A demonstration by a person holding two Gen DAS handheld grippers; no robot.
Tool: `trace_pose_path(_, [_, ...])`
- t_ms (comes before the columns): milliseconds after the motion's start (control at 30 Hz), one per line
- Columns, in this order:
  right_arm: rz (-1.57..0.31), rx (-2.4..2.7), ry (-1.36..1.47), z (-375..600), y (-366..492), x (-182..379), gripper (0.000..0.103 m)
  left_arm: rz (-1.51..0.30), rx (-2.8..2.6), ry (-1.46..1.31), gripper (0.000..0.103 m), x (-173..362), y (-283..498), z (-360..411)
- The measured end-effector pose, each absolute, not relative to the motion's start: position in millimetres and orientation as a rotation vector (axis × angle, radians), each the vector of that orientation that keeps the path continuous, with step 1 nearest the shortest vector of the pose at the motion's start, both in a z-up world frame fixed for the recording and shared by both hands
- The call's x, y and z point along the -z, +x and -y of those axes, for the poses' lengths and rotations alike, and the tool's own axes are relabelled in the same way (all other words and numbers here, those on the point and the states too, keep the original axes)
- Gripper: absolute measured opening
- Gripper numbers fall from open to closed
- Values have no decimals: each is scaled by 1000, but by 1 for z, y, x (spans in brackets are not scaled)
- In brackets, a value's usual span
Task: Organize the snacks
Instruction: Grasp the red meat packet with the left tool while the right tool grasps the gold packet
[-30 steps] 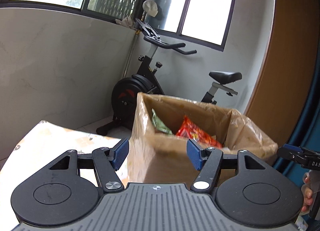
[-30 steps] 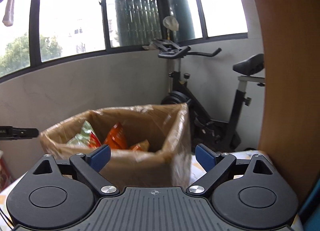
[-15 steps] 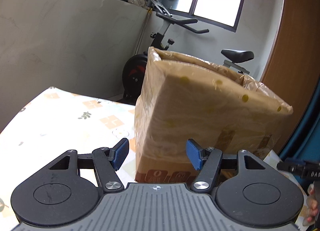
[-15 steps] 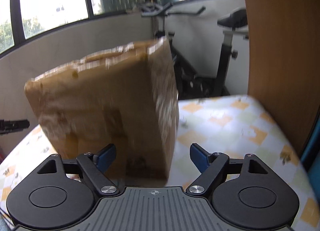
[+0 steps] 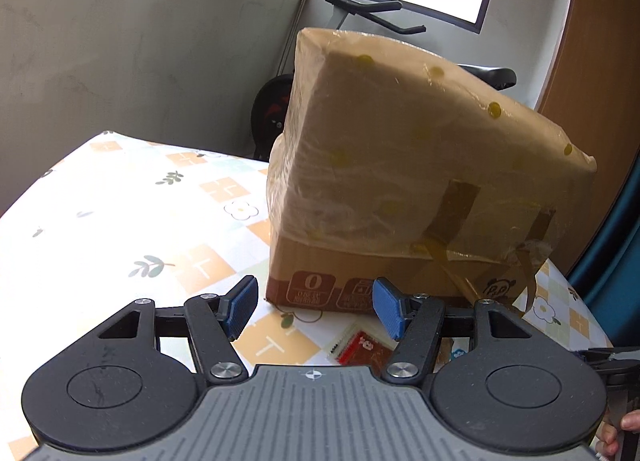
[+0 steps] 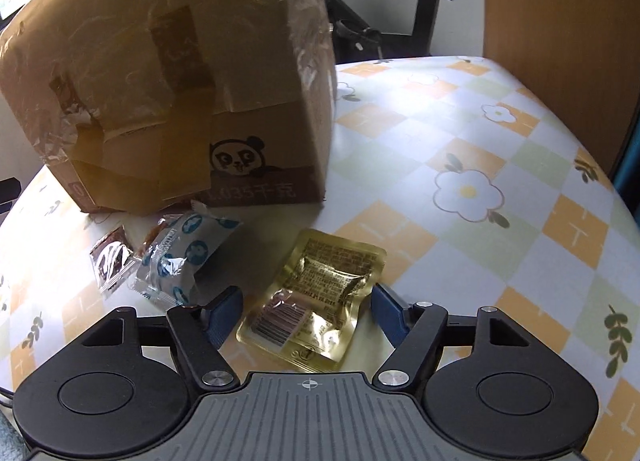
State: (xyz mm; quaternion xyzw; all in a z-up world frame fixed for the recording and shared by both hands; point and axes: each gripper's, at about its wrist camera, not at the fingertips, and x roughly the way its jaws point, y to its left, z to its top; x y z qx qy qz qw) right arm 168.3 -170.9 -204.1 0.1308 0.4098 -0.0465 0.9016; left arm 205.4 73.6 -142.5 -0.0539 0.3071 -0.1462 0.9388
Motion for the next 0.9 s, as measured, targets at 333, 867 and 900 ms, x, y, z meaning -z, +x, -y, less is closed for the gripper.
trace_pose_path(333, [-774,60,38,151,177,208,55,-688,309,-114,66,158,200,-64])
trace_pose_path(867, [-685,-2,54,165,160,217,51,-812,331,-55,66,193,214,-24])
trace_pose_path(900, [-683,-4,62,166,159,217,51,-818,326,-41,66,196,216,-19])
